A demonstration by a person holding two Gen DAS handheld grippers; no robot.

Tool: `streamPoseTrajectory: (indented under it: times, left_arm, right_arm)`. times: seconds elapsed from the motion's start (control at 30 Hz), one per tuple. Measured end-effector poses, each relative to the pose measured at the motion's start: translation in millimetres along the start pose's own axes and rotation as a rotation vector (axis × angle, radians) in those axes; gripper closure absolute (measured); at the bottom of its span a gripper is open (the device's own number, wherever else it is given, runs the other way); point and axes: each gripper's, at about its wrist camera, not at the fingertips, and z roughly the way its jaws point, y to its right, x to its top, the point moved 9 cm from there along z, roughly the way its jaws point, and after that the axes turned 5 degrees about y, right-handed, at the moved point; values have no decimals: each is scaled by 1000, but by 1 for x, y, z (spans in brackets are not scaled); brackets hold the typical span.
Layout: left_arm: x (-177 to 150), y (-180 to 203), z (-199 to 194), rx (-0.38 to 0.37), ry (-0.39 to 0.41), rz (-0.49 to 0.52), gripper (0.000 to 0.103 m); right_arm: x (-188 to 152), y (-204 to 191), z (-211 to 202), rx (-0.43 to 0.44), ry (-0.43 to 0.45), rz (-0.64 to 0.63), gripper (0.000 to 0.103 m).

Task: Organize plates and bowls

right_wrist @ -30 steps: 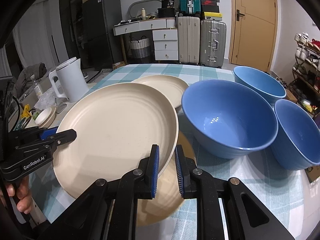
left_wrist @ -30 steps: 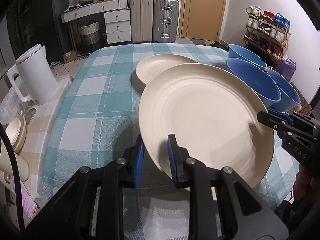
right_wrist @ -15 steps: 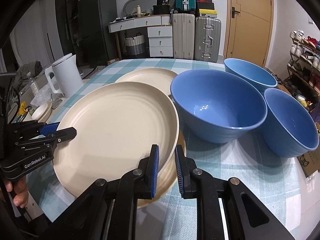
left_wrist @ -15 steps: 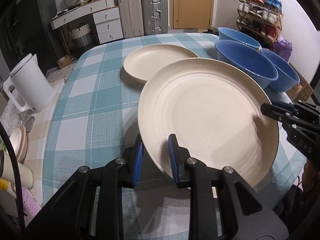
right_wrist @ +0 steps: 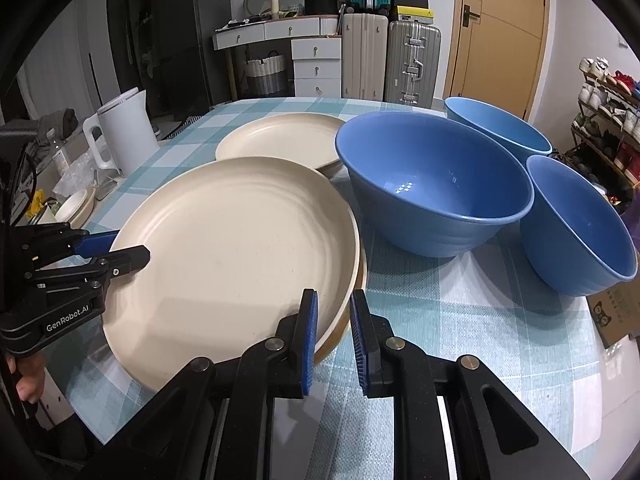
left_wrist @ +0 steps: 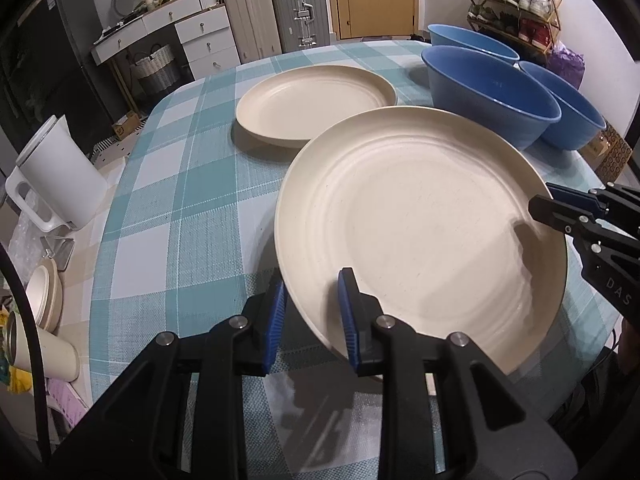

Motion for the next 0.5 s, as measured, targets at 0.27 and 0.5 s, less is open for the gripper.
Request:
streamPoseTrajectory:
  times: [0.27, 0.5]
  left_arm:
    - [-3, 3, 6, 10, -15, 21, 79]
    - [-4, 4, 15, 24, -16, 12, 79]
  right_arm:
    - [-5, -1, 0, -30, -8, -21, 84]
    - [-5, 1, 4, -55, -8, -36, 83]
